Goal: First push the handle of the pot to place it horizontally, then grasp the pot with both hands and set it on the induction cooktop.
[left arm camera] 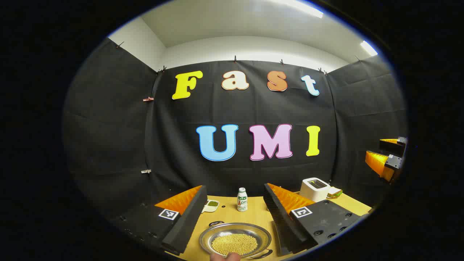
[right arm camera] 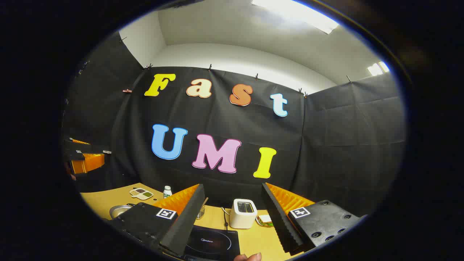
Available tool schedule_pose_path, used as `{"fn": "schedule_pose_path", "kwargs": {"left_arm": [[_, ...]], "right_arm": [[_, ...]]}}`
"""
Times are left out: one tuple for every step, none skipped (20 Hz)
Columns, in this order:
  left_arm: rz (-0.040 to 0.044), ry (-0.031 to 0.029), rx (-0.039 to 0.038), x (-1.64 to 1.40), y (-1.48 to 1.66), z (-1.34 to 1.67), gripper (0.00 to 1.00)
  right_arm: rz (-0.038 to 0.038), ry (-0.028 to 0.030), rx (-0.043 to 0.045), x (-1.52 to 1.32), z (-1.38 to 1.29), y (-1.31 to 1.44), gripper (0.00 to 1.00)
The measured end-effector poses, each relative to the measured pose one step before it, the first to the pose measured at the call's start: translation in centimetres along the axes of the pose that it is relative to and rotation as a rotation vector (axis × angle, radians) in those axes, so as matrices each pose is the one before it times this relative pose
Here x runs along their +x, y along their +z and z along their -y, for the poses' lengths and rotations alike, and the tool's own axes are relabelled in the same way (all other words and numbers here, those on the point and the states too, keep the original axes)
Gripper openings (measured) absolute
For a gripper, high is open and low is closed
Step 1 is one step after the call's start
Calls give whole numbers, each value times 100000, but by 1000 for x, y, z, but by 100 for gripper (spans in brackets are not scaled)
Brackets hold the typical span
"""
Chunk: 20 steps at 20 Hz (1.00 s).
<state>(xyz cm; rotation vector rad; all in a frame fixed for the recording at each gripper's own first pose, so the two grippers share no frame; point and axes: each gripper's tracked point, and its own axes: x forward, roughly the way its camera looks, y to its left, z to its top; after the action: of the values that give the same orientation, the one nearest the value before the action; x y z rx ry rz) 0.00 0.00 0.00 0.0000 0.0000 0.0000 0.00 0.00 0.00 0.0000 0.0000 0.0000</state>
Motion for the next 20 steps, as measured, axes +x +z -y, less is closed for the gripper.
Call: {"fn": "schedule_pose_path", "kwargs": {"left_arm": [[-156, -183, -81, -41, 42, 31, 96], [181, 200, 174, 20, -20, -111, 96], [219, -230, 182, -42, 54, -53, 96], [35, 79, 208, 2, -38, 13, 96], [80, -77, 173, 44, 110, -37, 96], [68, -147, 3, -5, -104, 161, 97], [114, -157, -7, -15, 33, 84, 97], [171, -192, 69, -76, 59, 54, 96], [85, -133, 332, -11, 30, 52, 96], [164, -202, 321, 18, 90, 53, 96], [331, -297, 222, -68, 94, 149, 96], [192, -152, 132, 17, 35, 39, 96], [182, -227, -17, -24, 71, 87, 96], [93, 140, -242, -1, -7, -39, 96], [-154, -296, -301, -41, -18, 35, 96], [-157, 14, -208, -130, -149, 103, 96], [106, 151, -70, -72, 77, -127, 96], [186, -16, 43, -43, 9, 45, 96], [243, 153, 198, -40, 90, -57, 96], [151, -444, 296, 9, 33, 119, 96]], "right_arm": [[375, -211, -677, 150, 168, 132, 97], [133, -9, -165, -78, 50, 26, 97], [-297, 40, 154, 108, -129, -52, 98], [-174, 22, 225, -78, 23, -107, 98], [91, -107, 16, -182, 89, -29, 98], [294, 135, -279, -82, -36, 113, 98], [302, 135, -633, -94, -55, 59, 98], [270, 200, -552, -102, 38, 63, 97], [110, 82, -272, -63, 67, -60, 98], [56, -81, 81, -79, 191, -30, 98], [-84, -193, 307, -34, 121, -1, 98], [150, -275, 349, -18, 166, 10, 98], [236, -90, 322, 38, 63, 136, 98], [263, -62, 76, -34, 94, 68, 99], [106, -72, -163, -135, 57, 39, 98], [186, 80, -182, 114, 112, 34, 98], [-19, -63, -93, -22, 45, 2, 98], [-80, 118, 76, 51, -9, -58, 98], [-55, 105, 43, -16, 105, -57, 98], [108, 64, -156, 14, 24, 3, 98]]}}
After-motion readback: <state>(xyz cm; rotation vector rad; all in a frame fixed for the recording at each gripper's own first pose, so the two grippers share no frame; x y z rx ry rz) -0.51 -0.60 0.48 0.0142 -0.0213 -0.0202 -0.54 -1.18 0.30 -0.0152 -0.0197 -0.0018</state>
